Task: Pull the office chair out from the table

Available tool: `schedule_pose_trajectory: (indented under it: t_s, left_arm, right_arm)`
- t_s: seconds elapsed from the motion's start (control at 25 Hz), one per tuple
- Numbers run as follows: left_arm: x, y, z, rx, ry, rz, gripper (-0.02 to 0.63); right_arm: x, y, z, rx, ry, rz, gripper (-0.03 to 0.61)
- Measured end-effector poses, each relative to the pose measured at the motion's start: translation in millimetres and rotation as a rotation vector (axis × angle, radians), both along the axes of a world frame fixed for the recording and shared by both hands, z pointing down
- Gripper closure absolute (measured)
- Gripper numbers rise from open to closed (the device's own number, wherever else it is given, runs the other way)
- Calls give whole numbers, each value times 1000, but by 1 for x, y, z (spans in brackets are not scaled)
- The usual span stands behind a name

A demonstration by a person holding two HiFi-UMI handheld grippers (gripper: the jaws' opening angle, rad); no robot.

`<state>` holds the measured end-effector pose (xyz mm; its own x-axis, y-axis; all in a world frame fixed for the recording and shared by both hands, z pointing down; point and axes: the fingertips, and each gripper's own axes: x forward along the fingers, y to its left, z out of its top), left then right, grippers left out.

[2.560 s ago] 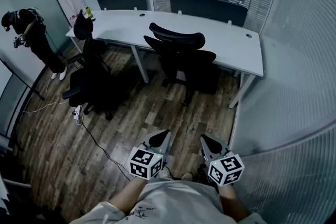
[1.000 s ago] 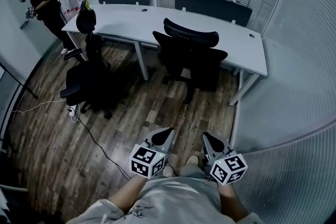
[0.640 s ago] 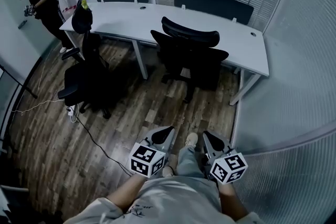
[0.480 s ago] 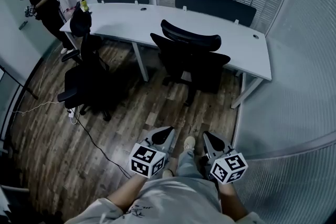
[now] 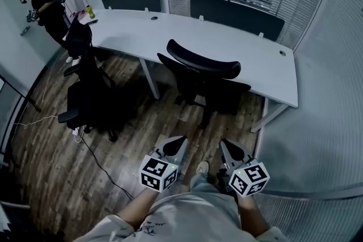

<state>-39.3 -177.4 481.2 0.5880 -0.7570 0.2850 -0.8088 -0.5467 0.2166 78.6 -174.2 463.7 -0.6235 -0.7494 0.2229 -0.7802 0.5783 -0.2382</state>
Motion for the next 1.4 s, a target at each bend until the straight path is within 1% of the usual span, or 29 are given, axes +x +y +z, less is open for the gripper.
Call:
schedule_pose_trajectory:
  t_s: [0.2,0.44,0.72,1.0,1.16,1.4]
  left_arm:
    - [14,-46,-3,-3,6,-23,603]
    - [36,-91,-1,-9,16,-40,603]
    - [53,-135,-4,6,3,-68,602]
    - [66,-151,1,-2,-8,-90,603]
    - [65,-154,1,-7,-9,-105,603]
    - [64,-154,4,-4,-37,-101,601]
  right_arm:
    - [14,-47,-5,0,7,-17,572]
    - [41,-92,-5,3,5,-21,572]
    - [63,-137,-7,18,0,-38,572]
    - [78,-159,-3,17,-3,-37,572]
    - [82,-161,-1,7,2,-36,572]
    - [83,-164,1,2,18,-29,572]
